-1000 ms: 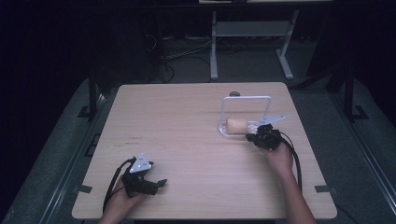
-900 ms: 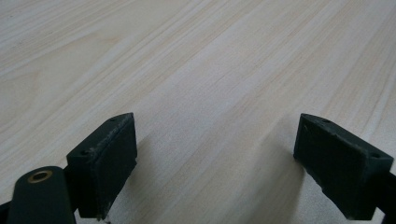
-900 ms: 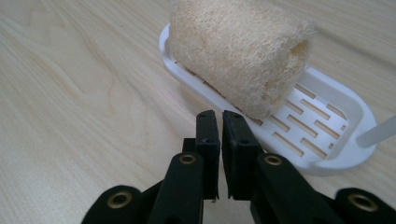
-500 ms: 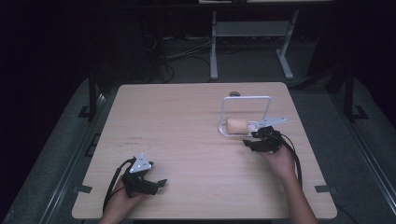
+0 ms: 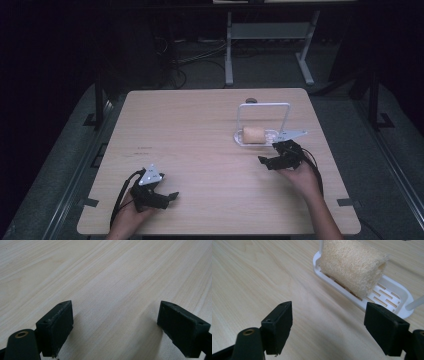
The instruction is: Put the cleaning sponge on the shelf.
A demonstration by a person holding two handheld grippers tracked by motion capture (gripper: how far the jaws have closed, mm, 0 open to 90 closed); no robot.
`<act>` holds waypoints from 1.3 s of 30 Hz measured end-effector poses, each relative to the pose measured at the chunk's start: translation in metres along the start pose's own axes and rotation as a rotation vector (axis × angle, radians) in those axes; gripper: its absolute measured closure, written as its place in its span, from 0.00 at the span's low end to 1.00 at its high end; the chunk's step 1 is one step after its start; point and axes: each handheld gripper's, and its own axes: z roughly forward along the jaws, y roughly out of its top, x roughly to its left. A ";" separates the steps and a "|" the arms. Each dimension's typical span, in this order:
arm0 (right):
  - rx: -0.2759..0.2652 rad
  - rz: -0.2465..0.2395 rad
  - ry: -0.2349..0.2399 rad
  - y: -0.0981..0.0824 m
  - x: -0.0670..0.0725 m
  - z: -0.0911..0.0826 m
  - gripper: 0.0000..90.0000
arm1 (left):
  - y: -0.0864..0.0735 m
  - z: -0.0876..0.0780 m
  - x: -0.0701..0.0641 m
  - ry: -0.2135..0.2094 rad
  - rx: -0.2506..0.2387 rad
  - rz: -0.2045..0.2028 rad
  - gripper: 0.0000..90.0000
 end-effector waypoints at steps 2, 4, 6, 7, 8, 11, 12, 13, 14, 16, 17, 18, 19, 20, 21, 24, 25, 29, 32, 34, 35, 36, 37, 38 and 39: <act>-0.002 0.002 0.001 -0.002 0.001 -0.002 0.25 | 0.000 0.000 0.000 0.001 0.000 0.000 0.14; 0.000 0.001 0.003 -0.005 0.002 -0.003 0.25 | 0.000 0.000 0.000 0.000 0.000 0.000 0.14; 0.002 0.005 0.001 -0.009 0.003 -0.005 0.25 | 0.000 0.000 0.000 0.001 0.000 0.000 0.14; 0.000 0.009 0.003 -0.010 0.003 -0.006 0.25 | 0.000 0.000 0.000 0.000 0.000 0.000 0.14; -0.003 0.013 0.008 -0.012 0.003 -0.007 0.25 | 0.000 0.000 0.000 0.000 0.000 -0.001 0.14; -0.005 0.016 0.010 -0.017 0.004 -0.012 0.25 | 0.000 0.000 0.000 0.000 -0.001 -0.001 0.14; -0.003 0.020 0.010 -0.018 0.004 -0.013 0.25 | 0.000 0.000 0.000 0.000 0.000 -0.001 0.14; -0.005 0.021 0.010 -0.020 0.005 -0.015 0.25 | 0.000 0.000 0.000 0.000 -0.001 -0.001 0.14; -0.007 0.018 0.010 -0.021 0.005 -0.017 0.25 | 0.000 0.000 0.000 0.000 0.000 0.000 0.14; -0.006 0.025 0.009 -0.025 0.006 -0.020 0.25 | 0.000 0.000 0.000 0.000 0.000 -0.001 0.14; -0.007 0.027 0.010 -0.026 0.006 -0.022 0.25 | 0.000 0.000 0.000 0.000 -0.001 0.000 0.14; -0.007 0.027 0.008 -0.028 0.006 -0.024 0.25 | 0.000 0.000 0.000 0.000 -0.001 -0.001 0.14; -0.008 0.025 0.005 -0.029 0.006 -0.025 0.25 | 0.000 0.000 0.000 0.000 0.000 -0.001 0.14; -0.008 0.028 0.004 -0.031 0.006 -0.027 0.25 | 0.000 0.000 0.000 0.000 -0.001 -0.001 0.14; -0.005 0.034 0.003 -0.033 0.006 -0.028 0.25 | 0.000 0.000 0.000 0.000 0.000 -0.001 0.14; 0.000 0.039 -0.001 -0.038 0.007 -0.032 0.24 | 0.000 0.000 0.000 0.001 -0.001 -0.001 0.14; 0.002 0.038 -0.003 -0.040 0.007 -0.033 0.24 | 0.000 0.000 0.000 0.000 -0.001 -0.001 0.14; 0.006 0.054 -0.011 -0.049 0.007 -0.039 0.24 | 0.000 0.000 0.000 0.000 0.000 -0.001 0.14; 0.000 0.066 -0.013 -0.056 0.006 -0.043 0.23 | 0.000 0.000 0.000 0.000 -0.001 -0.001 0.14; -0.006 0.079 -0.010 -0.060 0.006 -0.046 0.22 | 0.000 0.000 0.000 0.000 0.000 0.000 0.14; -0.011 0.080 -0.008 -0.063 0.005 -0.048 0.21 | 0.000 0.000 0.000 0.000 -0.001 -0.001 0.14; -0.014 0.087 -0.006 -0.065 0.006 -0.049 0.21 | 0.000 0.000 0.000 0.000 -0.001 -0.001 0.14; -0.017 0.089 -0.016 -0.067 0.006 -0.050 0.21 | 0.000 0.000 0.000 0.000 -0.001 -0.001 0.14; -0.020 0.091 -0.030 -0.071 0.006 -0.052 0.20 | 0.000 0.000 0.000 0.001 -0.001 -0.001 0.14; -0.020 0.091 -0.030 -0.071 0.006 -0.052 0.20 | 0.000 0.000 0.000 0.001 0.000 0.000 0.14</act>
